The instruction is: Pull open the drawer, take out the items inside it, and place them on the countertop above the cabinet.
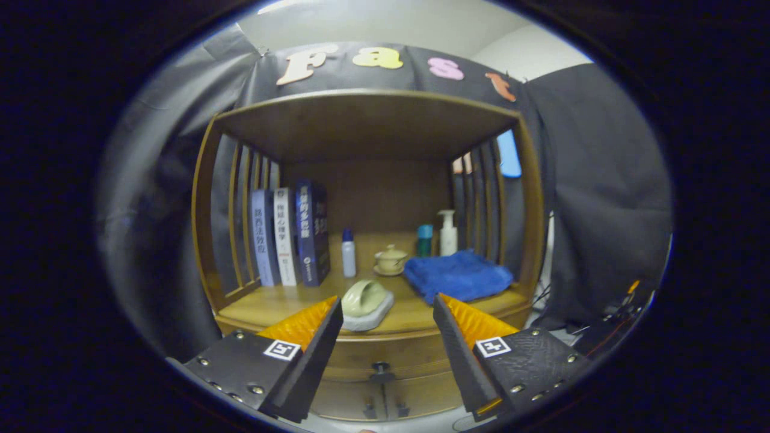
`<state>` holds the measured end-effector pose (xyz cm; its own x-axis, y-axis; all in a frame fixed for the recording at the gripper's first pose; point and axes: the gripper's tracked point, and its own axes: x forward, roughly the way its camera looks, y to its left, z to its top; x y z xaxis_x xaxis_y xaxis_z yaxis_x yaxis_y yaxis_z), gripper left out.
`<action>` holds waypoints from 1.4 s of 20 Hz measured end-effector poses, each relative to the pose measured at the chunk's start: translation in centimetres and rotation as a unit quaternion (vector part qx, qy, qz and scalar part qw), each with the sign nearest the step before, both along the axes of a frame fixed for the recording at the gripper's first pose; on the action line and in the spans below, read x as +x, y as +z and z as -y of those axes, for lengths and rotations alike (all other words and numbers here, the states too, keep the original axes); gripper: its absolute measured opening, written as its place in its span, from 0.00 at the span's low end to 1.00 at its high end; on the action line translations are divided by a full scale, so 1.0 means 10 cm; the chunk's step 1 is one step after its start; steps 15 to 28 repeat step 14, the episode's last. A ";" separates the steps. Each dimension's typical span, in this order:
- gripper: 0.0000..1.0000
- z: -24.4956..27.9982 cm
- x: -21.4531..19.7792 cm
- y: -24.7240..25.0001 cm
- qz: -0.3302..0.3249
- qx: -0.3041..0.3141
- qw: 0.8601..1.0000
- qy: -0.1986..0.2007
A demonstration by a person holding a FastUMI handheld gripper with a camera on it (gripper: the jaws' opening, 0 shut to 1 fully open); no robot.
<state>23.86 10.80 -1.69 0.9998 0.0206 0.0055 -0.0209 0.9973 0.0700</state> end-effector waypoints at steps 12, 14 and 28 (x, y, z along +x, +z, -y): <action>0.90 1.07 -1.18 0.97 0.080 -0.079 0.990 -0.083; 0.89 1.11 -1.31 0.95 0.074 -0.077 0.992 -0.067; 0.89 1.11 -1.31 0.95 0.074 -0.077 0.992 -0.067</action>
